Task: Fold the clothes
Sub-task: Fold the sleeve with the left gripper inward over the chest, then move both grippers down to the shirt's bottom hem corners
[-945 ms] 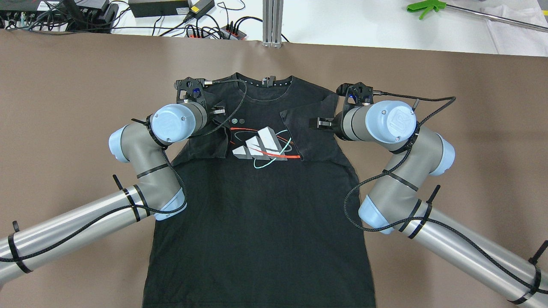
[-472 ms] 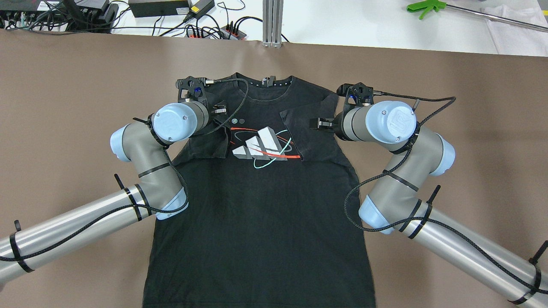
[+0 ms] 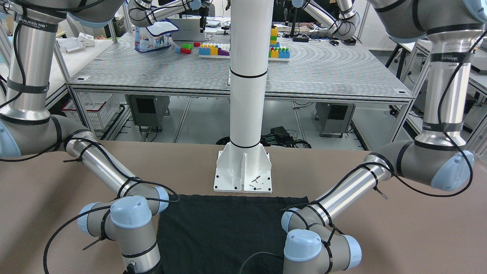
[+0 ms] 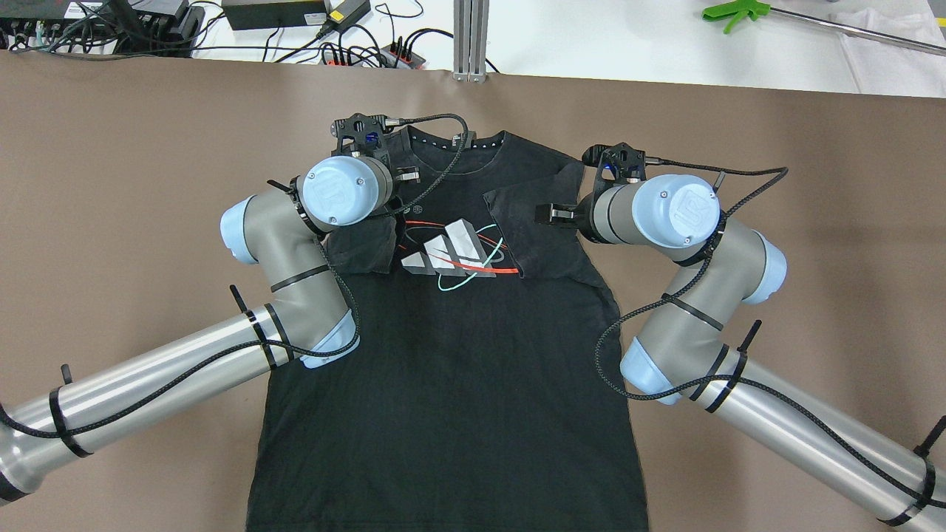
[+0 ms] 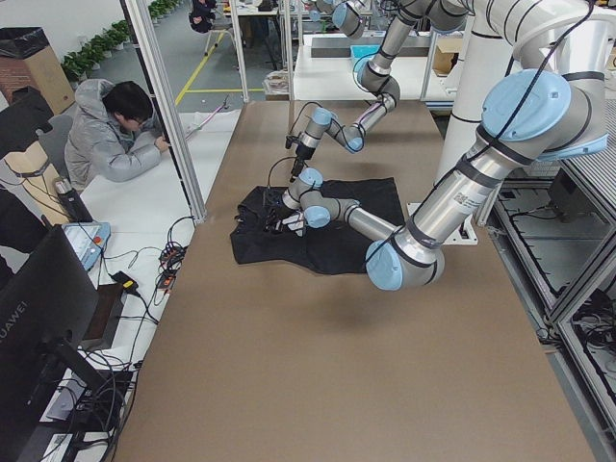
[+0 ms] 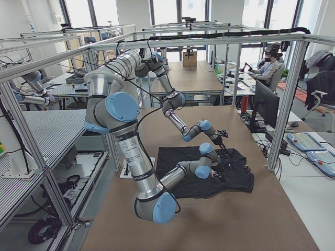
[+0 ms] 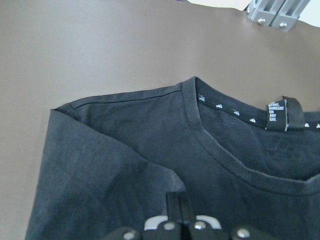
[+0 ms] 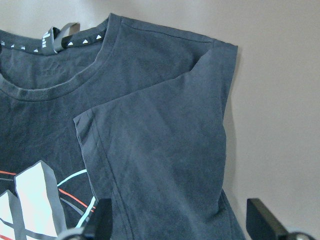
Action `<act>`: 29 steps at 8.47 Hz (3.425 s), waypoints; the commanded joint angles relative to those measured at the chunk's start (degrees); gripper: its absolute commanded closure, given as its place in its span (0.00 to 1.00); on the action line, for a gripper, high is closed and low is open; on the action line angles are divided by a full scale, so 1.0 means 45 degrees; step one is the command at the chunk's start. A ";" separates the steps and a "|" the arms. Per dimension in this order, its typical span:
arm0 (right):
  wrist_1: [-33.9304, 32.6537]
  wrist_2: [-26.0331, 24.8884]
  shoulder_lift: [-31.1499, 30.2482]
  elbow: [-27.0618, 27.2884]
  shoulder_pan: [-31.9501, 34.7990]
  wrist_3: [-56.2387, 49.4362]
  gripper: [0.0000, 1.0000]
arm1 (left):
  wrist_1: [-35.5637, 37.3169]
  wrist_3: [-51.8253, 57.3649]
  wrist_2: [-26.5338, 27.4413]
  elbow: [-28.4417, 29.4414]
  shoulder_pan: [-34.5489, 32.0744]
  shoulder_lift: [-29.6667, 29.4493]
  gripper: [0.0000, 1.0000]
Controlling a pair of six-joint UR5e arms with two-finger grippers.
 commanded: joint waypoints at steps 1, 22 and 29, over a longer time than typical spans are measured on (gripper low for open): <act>-0.0010 -0.0001 -0.0064 -0.0012 0.0000 -0.0020 0.06 | 0.0045 -0.0031 -0.0008 0.0392 0.0002 -0.0332 1.00; -0.1010 0.4159 -0.6073 0.7796 -0.1147 0.3280 0.05 | 0.5396 -0.4249 -0.1552 -1.3038 0.2246 0.6687 0.00; 0.1201 0.3265 -0.8502 0.7412 -0.4509 0.3359 0.05 | 0.5377 -0.4347 -0.0146 -1.3394 0.3341 0.7401 0.00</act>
